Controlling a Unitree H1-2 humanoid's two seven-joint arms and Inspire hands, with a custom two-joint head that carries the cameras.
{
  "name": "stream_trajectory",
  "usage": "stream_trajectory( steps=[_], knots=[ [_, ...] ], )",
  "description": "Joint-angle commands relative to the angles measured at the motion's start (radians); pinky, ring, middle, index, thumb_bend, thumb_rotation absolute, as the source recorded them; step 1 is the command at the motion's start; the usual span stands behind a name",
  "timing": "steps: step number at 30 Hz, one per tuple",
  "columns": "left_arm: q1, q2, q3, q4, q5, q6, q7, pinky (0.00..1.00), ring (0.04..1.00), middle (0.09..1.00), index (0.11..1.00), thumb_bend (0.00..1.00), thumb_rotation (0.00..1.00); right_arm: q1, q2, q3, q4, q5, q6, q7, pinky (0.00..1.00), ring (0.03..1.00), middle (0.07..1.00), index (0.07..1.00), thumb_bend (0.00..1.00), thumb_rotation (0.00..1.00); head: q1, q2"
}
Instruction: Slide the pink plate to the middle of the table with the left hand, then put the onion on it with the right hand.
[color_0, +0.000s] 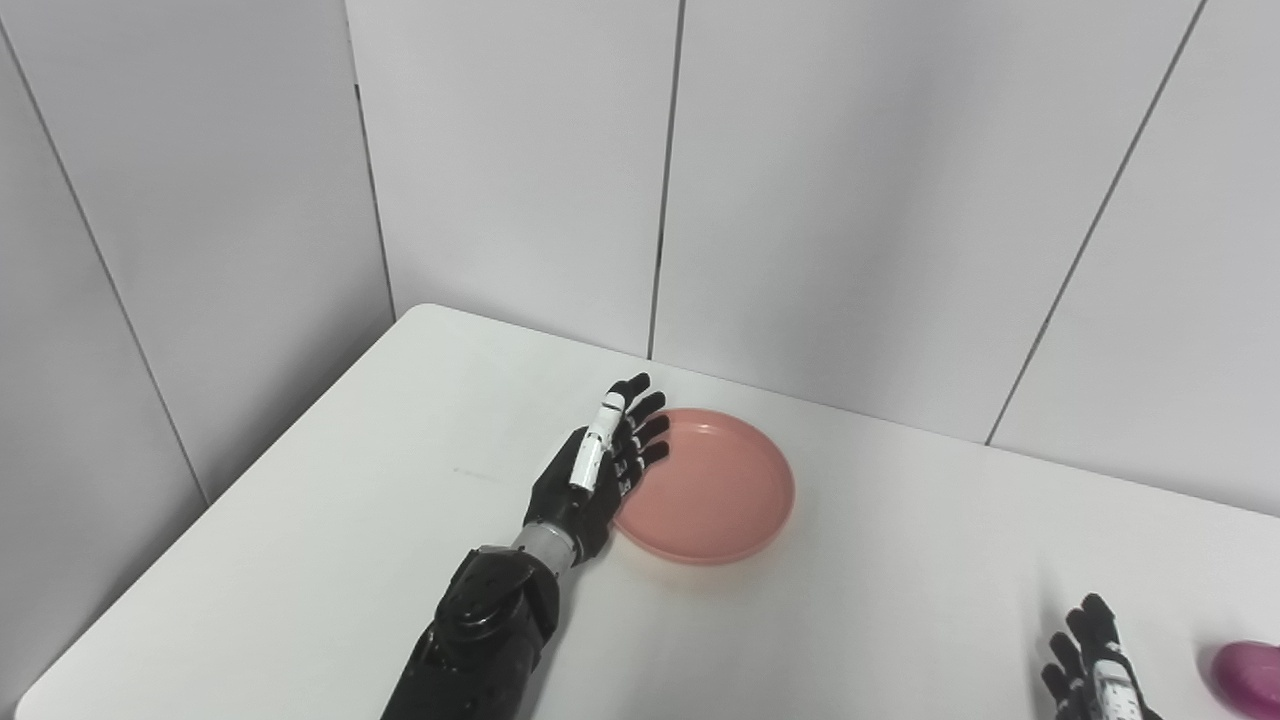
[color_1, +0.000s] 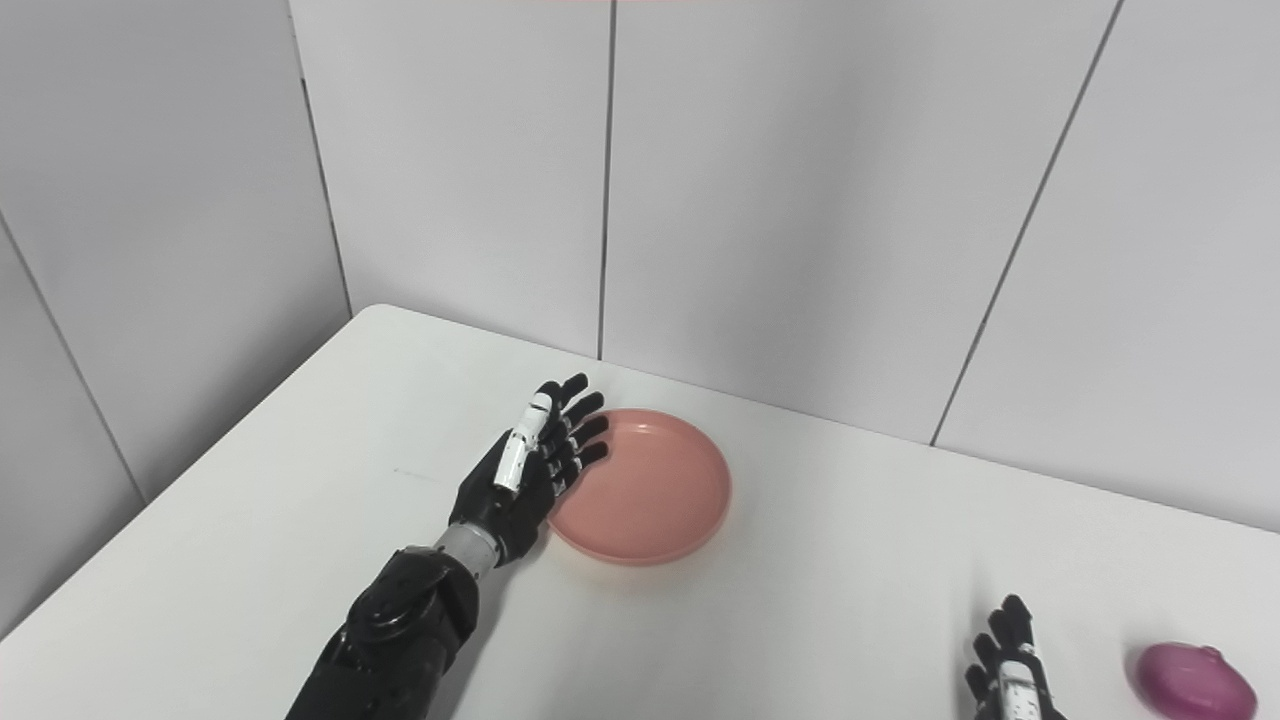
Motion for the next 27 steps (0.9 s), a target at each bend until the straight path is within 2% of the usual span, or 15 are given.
stream_trajectory(
  steps=[1, 9, 16, 21, 27],
  knots=[
    [-0.029, 0.002, -0.001, -0.033, 0.009, -0.001, -0.019, 0.94, 0.957, 0.962, 0.950, 0.45, 1.00, -0.007, 0.000, 0.004, -0.026, -0.002, -0.022, 0.005, 1.00, 1.000, 1.000, 1.000, 0.09, 1.00, -0.001, 0.001],
    [-0.031, 0.005, 0.000, -0.045, 0.006, -0.003, -0.023, 0.94, 0.958, 0.963, 0.948, 0.45, 1.00, -0.003, -0.003, 0.007, -0.010, -0.008, -0.048, 0.008, 1.00, 1.000, 1.000, 1.000, 0.12, 1.00, -0.007, 0.002],
    [-0.035, 0.009, 0.029, -0.061, -0.008, -0.052, -0.039, 0.94, 0.954, 0.957, 0.941, 0.48, 1.00, -0.006, -0.004, 0.007, 0.001, -0.007, -0.055, 0.008, 1.00, 1.000, 1.000, 1.000, 0.12, 1.00, -0.008, 0.002],
    [-0.049, 0.019, 0.066, -0.051, -0.009, -0.132, -0.051, 0.95, 0.957, 0.961, 0.936, 0.49, 1.00, -0.007, -0.007, 0.005, 0.015, -0.010, -0.070, 0.008, 1.00, 1.000, 1.000, 1.000, 0.12, 1.00, -0.004, 0.002],
    [-0.089, 0.026, 0.103, -0.022, 0.001, -0.153, -0.028, 0.96, 0.964, 0.962, 0.938, 0.47, 1.00, -0.004, -0.009, 0.008, 0.021, -0.011, -0.081, 0.009, 1.00, 1.000, 1.000, 1.000, 0.13, 1.00, -0.006, 0.004]
  ],
)
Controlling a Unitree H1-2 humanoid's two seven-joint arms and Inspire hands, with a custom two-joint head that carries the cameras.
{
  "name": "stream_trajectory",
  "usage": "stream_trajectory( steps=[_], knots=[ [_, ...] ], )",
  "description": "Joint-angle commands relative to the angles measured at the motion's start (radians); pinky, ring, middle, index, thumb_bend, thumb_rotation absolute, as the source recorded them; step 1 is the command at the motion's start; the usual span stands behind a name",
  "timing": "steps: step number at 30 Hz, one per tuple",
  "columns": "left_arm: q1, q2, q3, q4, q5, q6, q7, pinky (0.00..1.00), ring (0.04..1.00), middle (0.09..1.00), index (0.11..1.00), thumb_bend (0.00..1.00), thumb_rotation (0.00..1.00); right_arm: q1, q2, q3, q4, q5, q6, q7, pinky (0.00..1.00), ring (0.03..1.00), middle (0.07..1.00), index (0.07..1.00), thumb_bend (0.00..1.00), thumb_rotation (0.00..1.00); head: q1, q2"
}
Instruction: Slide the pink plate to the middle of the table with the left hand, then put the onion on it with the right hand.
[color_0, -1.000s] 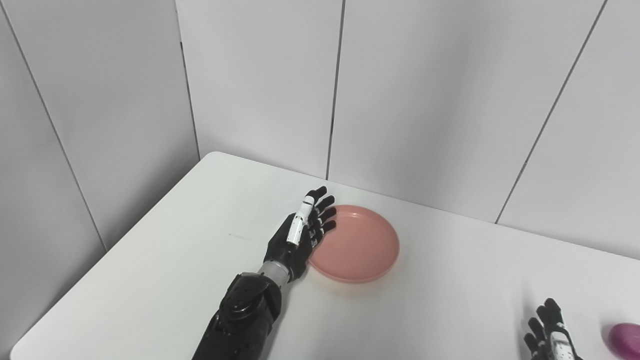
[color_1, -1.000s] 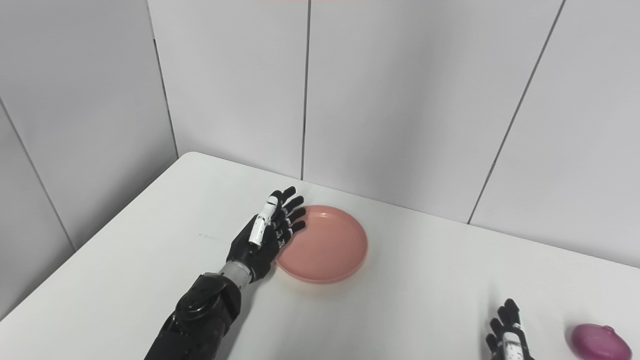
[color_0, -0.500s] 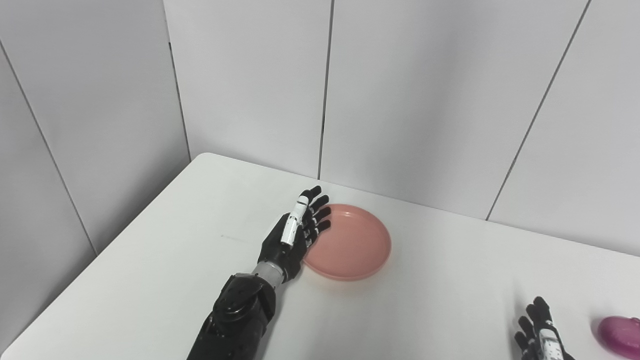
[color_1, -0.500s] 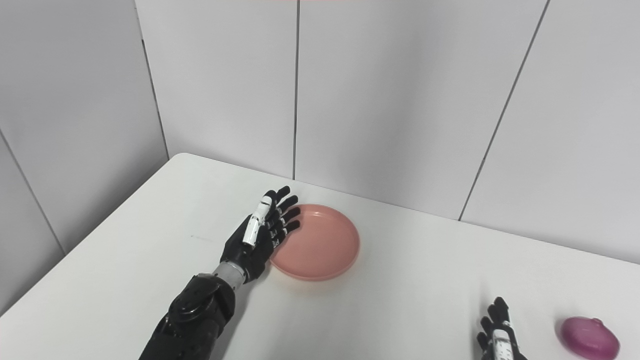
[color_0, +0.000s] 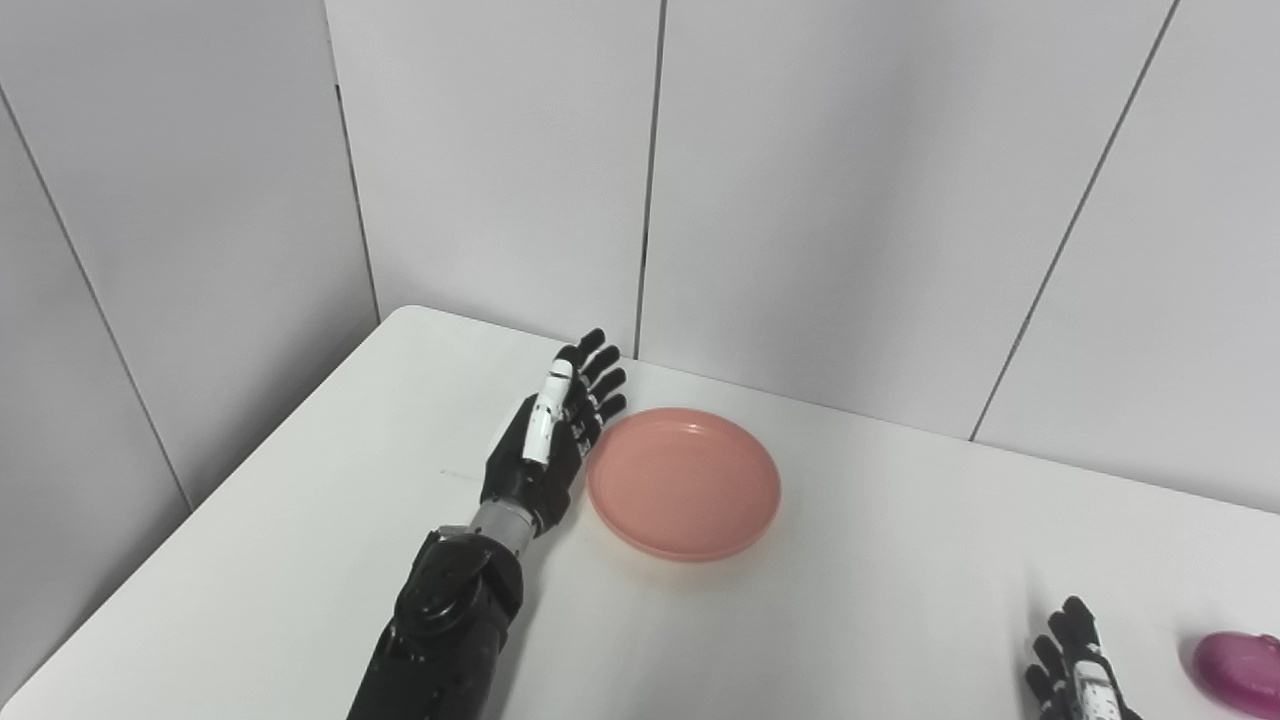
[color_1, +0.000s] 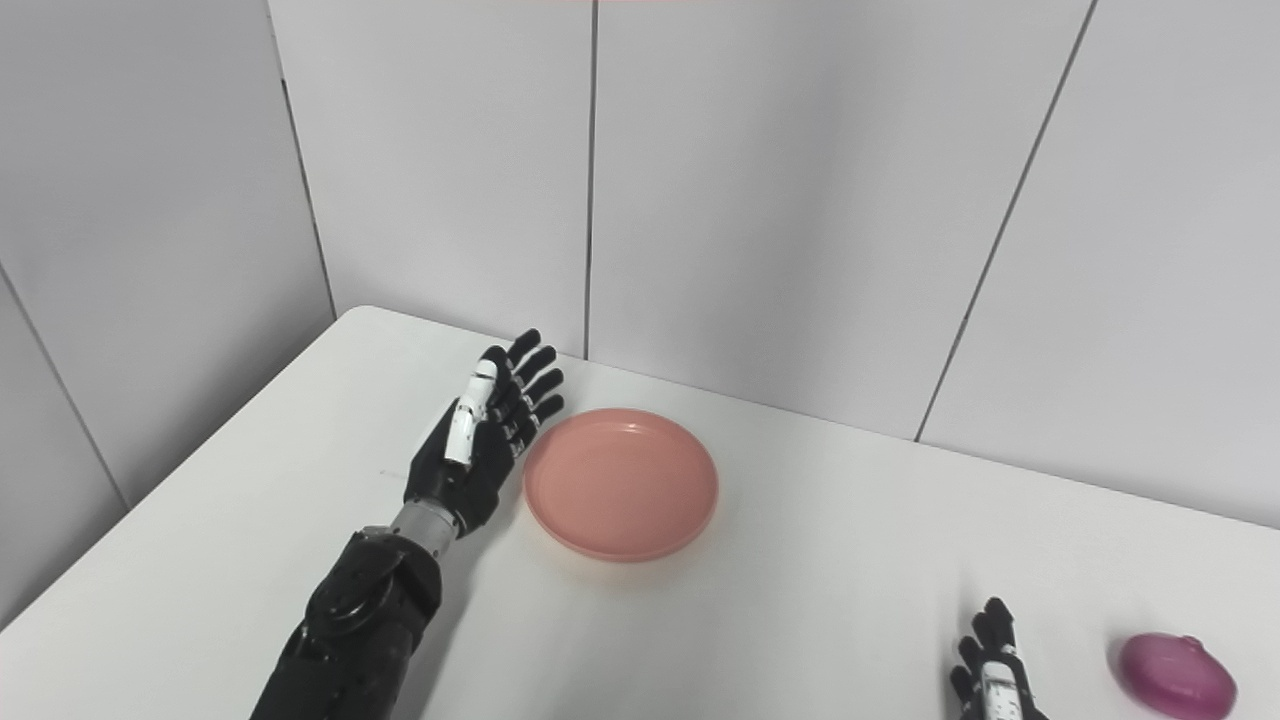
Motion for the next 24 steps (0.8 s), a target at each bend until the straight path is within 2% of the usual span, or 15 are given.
stream_trajectory(
  steps=[1, 9, 15, 24],
  knots=[
    [-0.072, 0.014, 0.012, 0.005, 0.010, -0.054, 0.006, 0.96, 0.965, 0.962, 0.938, 0.47, 1.00, -0.009, -0.003, 0.004, -0.014, -0.005, -0.053, 0.010, 1.00, 1.000, 1.000, 1.000, 0.13, 1.00, -0.003, 0.002],
    [-0.126, 0.037, 0.046, 0.127, 0.029, -0.088, 0.024, 0.96, 0.949, 0.950, 0.922, 0.45, 1.00, -0.008, -0.003, 0.004, -0.012, -0.006, -0.057, 0.006, 1.00, 1.000, 1.000, 1.000, 0.14, 1.00, -0.004, 0.004],
    [-0.177, 0.047, 0.078, 0.255, 0.016, -0.094, 0.034, 0.95, 0.950, 0.946, 0.918, 0.42, 1.00, -0.008, -0.004, 0.005, -0.014, -0.006, -0.057, 0.007, 1.00, 1.000, 1.000, 1.000, 0.14, 1.00, -0.004, 0.008],
    [-0.256, 0.075, 0.087, 0.472, 0.031, -0.132, 0.029, 0.91, 0.929, 0.931, 0.902, 0.42, 1.00, -0.008, 0.001, 0.005, -0.014, -0.004, -0.059, 0.006, 1.00, 1.000, 1.000, 1.000, 0.14, 1.00, -0.010, 0.015]
  ],
)
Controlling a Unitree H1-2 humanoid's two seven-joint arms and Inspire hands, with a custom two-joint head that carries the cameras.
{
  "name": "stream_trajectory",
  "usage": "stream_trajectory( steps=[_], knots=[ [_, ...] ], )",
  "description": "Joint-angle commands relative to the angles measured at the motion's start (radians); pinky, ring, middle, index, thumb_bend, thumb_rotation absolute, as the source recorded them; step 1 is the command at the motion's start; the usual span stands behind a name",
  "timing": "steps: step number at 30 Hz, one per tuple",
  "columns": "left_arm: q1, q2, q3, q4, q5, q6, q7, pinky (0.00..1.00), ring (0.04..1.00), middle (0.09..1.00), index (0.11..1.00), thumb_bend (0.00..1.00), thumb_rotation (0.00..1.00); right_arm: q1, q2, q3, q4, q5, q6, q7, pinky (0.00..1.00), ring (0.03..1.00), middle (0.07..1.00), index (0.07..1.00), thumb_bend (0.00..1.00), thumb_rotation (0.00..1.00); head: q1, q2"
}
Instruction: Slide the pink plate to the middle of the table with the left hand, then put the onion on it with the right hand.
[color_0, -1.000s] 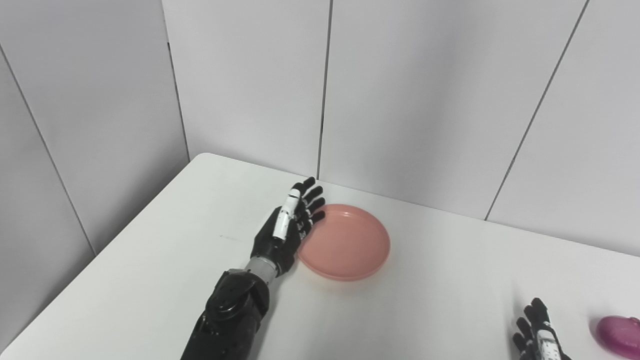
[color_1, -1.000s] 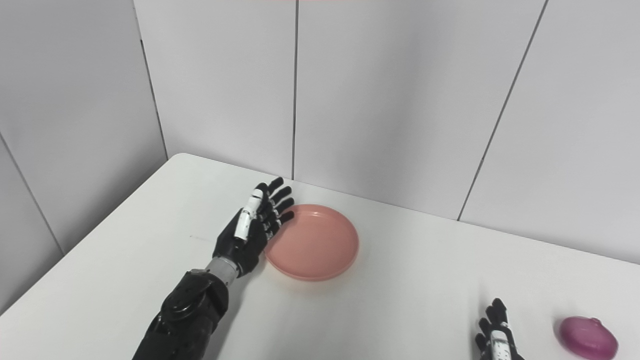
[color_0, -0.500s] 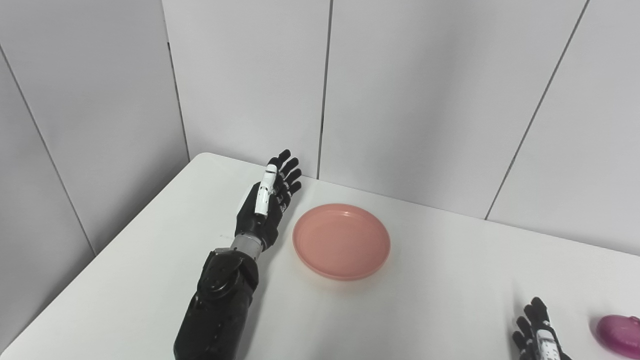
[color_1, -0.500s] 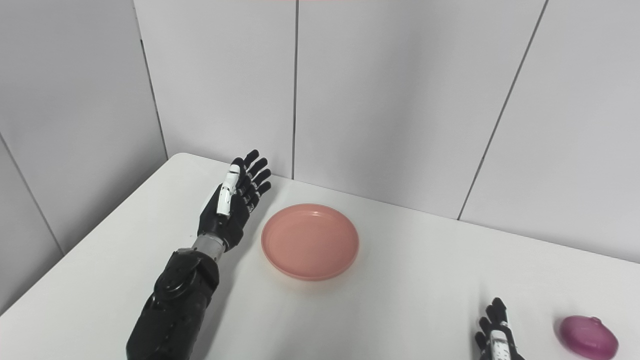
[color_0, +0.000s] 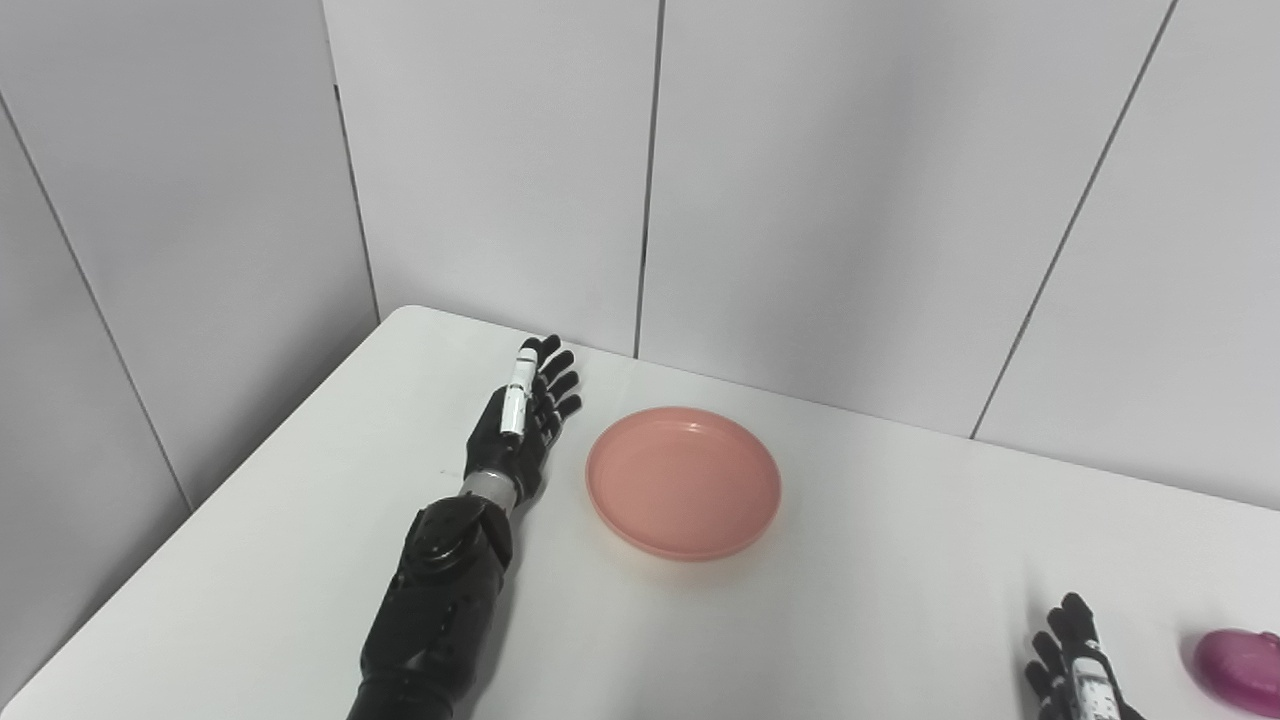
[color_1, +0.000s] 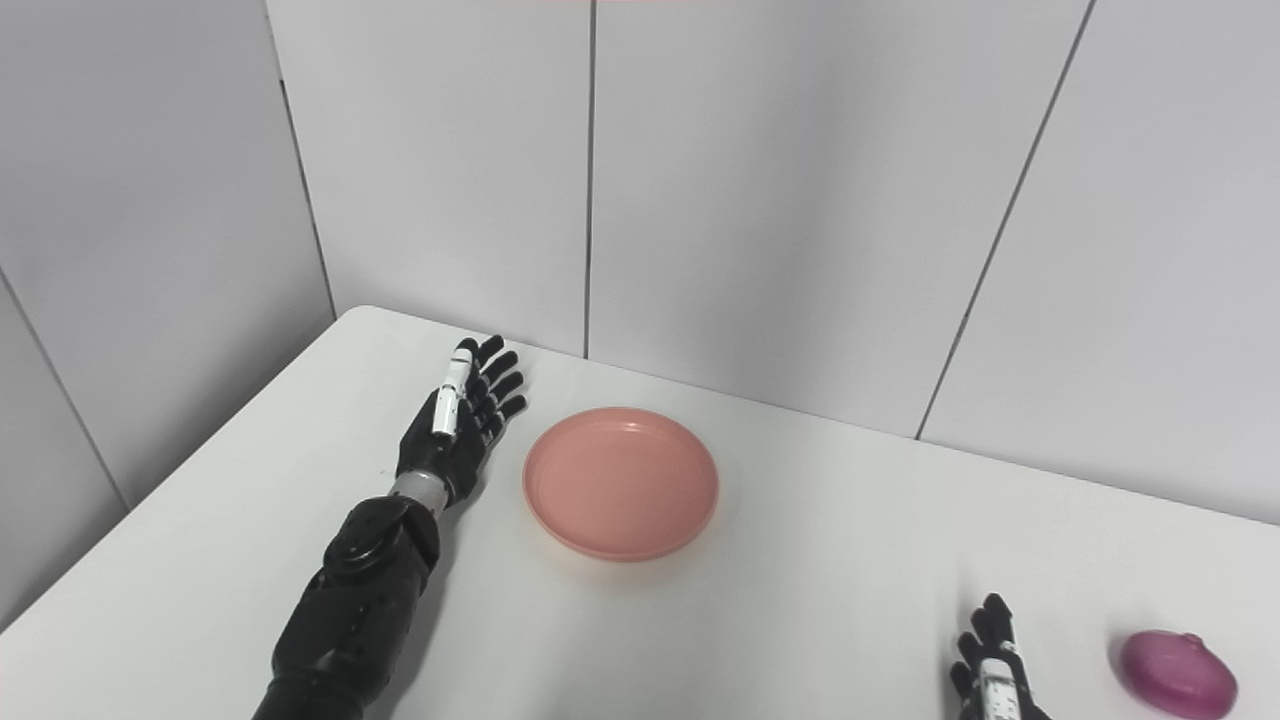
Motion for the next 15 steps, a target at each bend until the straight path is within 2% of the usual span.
stream_trajectory(
  steps=[1, 7, 10, 15],
  knots=[
    [-0.064, 0.022, -0.002, 0.025, 0.008, -0.043, -0.011, 0.91, 0.929, 0.932, 0.902, 0.42, 1.00, -0.008, 0.003, 0.002, -0.017, -0.002, -0.052, 0.006, 1.00, 1.000, 1.000, 1.000, 0.14, 1.00, -0.003, 0.002],
    [-0.092, 0.035, -0.003, 0.112, -0.008, -0.040, -0.047, 0.93, 0.928, 0.926, 0.905, 0.43, 1.00, -0.008, 0.000, 0.004, -0.019, -0.005, -0.051, 0.007, 1.00, 1.000, 1.000, 1.000, 0.15, 1.00, -0.008, 0.007],
    [-0.083, 0.024, -0.010, 0.098, -0.013, -0.015, -0.059, 0.88, 0.909, 0.916, 0.899, 0.42, 1.00, -0.009, 0.000, 0.007, -0.024, -0.010, -0.040, 0.006, 1.00, 1.000, 1.000, 1.000, 0.16, 1.00, -0.011, 0.008],
    [-0.063, -0.002, -0.039, 0.045, -0.011, 0.019, -0.075, 0.88, 0.908, 0.908, 0.887, 0.42, 1.00, -0.009, 0.004, 0.007, -0.024, -0.007, -0.042, 0.008, 1.00, 1.000, 1.000, 1.000, 0.15, 1.00, -0.017, 0.011]
  ],
)
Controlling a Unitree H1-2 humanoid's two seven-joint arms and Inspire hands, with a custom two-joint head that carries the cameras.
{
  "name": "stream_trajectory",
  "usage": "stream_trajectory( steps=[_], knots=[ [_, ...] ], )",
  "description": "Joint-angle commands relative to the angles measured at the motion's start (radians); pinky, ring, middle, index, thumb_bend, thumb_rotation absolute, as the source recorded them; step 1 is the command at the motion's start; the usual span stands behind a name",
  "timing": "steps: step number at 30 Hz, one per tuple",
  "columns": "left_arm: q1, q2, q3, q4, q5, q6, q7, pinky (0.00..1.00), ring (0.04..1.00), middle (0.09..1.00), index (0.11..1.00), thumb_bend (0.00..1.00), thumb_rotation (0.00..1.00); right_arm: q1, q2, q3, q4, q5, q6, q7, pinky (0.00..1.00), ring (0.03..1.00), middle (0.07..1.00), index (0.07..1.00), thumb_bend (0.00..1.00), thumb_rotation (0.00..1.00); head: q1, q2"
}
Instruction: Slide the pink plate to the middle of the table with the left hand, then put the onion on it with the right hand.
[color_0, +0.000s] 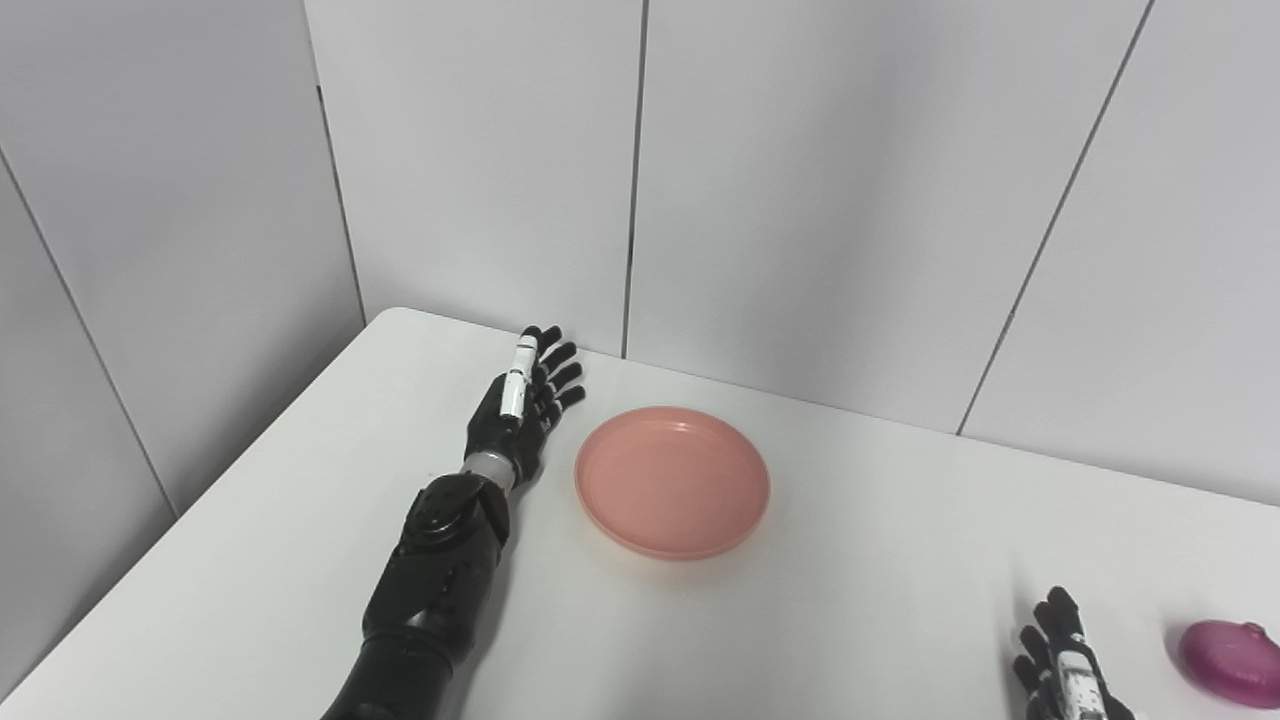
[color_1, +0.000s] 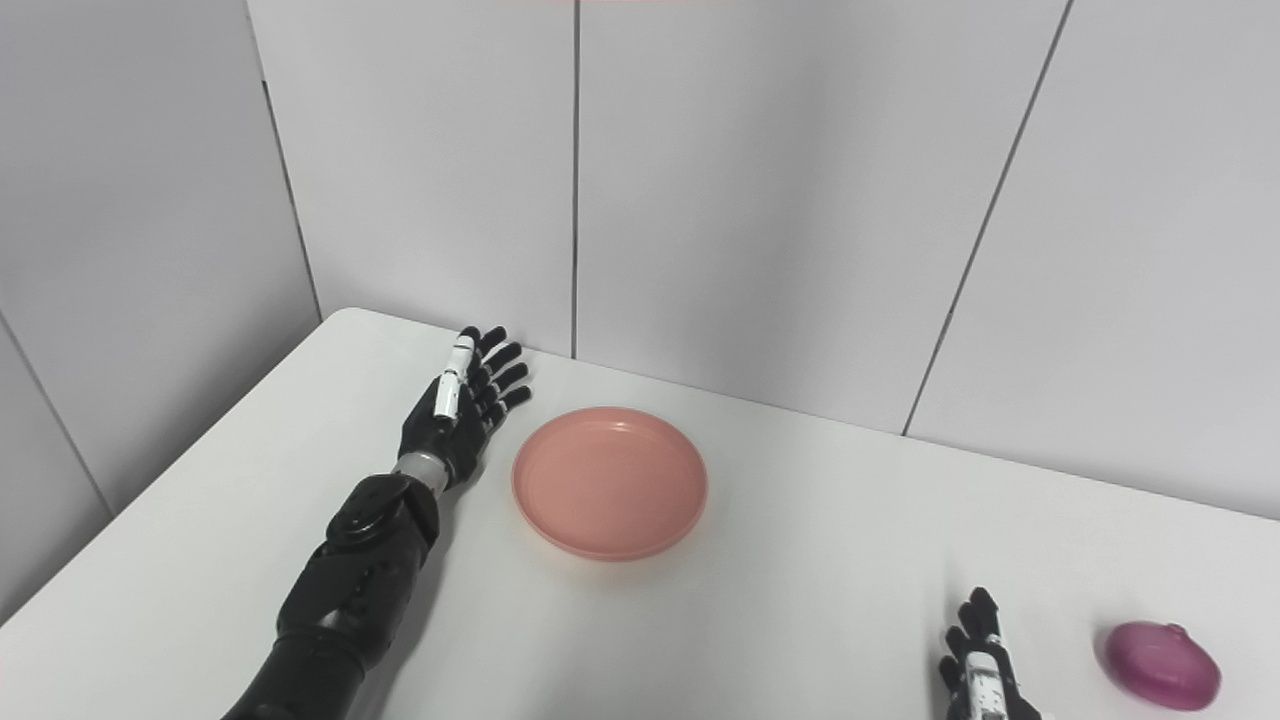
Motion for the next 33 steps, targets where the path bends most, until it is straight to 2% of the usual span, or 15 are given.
stream_trajectory(
  steps=[1, 6, 14, 26, 33],
  knots=[
    [-0.012, -0.016, -0.019, -0.040, -0.004, 0.018, -0.027, 0.88, 0.907, 0.907, 0.886, 0.43, 1.00, -0.009, 0.006, 0.002, -0.024, 0.006, -0.040, 0.008, 1.00, 1.000, 1.000, 1.000, 0.15, 1.00, -0.002, 0.002],
    [0.012, -0.049, -0.044, -0.118, -0.004, 0.060, -0.032, 0.85, 0.884, 0.890, 0.868, 0.42, 1.00, -0.012, 0.016, 0.005, -0.028, -0.006, -0.031, -0.003, 1.00, 1.000, 1.000, 1.000, 0.15, 1.00, -0.016, 0.005],
    [0.049, -0.085, -0.069, -0.206, -0.014, 0.132, -0.046, 0.87, 0.890, 0.896, 0.877, 0.42, 1.00, -0.012, 0.018, 0.012, -0.033, -0.020, -0.023, -0.003, 1.00, 1.000, 1.000, 1.000, 0.16, 1.00, -0.029, 0.015],
    [0.086, -0.120, -0.096, -0.261, -0.014, 0.153, -0.068, 0.87, 0.889, 0.895, 0.872, 0.42, 1.00, -0.012, 0.026, 0.017, -0.018, -0.030, -0.039, -0.007, 1.00, 1.000, 1.000, 1.000, 0.19, 1.00, -0.065, 0.027],
    [0.112, -0.153, -0.114, -0.318, -0.017, 0.151, -0.067, 0.88, 0.901, 0.906, 0.886, 0.43, 1.00, -0.014, 0.050, 0.012, -0.013, -0.027, -0.037, -0.020, 1.00, 1.000, 1.000, 1.000, 0.17, 1.00, -0.094, 0.037]
  ],
)
